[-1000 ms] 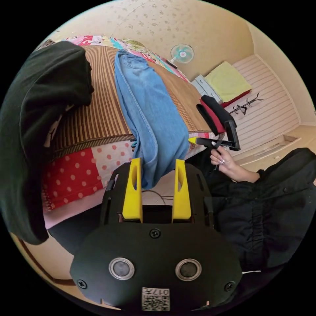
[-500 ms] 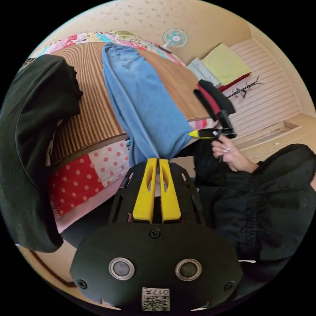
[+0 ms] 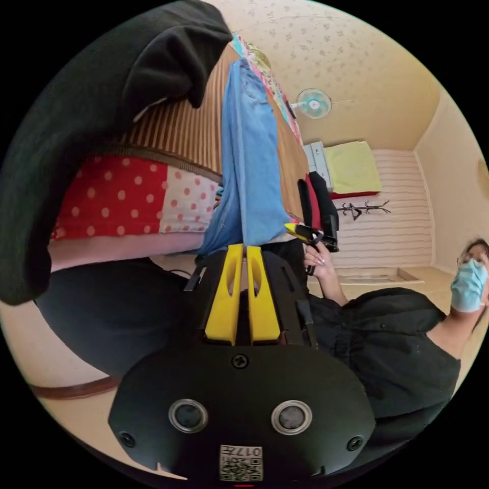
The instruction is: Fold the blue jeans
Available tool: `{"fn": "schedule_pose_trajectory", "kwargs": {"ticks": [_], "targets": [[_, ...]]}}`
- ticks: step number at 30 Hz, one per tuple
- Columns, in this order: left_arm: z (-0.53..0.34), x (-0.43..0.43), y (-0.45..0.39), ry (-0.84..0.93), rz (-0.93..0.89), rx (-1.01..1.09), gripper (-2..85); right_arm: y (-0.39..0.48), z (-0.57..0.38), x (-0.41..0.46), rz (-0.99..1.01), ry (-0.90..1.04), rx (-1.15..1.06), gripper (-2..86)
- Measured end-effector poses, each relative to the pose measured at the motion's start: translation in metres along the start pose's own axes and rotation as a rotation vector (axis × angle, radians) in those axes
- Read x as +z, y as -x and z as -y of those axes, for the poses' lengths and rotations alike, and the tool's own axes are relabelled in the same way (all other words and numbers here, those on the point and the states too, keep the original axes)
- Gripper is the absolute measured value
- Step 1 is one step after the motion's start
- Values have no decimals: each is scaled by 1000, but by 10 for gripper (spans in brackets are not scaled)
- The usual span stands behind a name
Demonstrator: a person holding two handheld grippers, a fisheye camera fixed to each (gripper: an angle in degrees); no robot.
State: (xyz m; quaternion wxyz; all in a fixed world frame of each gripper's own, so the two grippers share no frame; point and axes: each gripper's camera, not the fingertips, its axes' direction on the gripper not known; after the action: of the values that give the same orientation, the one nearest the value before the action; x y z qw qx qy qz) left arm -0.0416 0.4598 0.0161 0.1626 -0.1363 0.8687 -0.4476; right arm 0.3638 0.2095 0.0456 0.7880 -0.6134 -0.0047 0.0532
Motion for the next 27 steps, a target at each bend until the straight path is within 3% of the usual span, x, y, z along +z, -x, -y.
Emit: {"fn": "schedule_pose_trajectory", "kwargs": {"ticks": [3, 5, 8, 13, 19, 27], "targets": [[5, -3, 7, 9, 23, -26, 3, 5, 3, 12, -57, 101, 3, 26], [7, -10, 8, -54, -131, 21, 27, 11, -2, 11, -76, 119, -8, 31], [15, -14, 3, -116, -193, 75, 53, 20, -7, -5, -120, 63, -45, 45], [48, -5, -24, -101, -48, 153, 72, 27, -3, -30, -8, -50, -130, 87], [82, 33, -34, -65, 145, 139, 95, 44, 7, 4, -99, 3, -141, 122], [48, 63, -43, -158, 294, 152, 82, 41, -17, -2, -6, -20, -172, 116]]}}
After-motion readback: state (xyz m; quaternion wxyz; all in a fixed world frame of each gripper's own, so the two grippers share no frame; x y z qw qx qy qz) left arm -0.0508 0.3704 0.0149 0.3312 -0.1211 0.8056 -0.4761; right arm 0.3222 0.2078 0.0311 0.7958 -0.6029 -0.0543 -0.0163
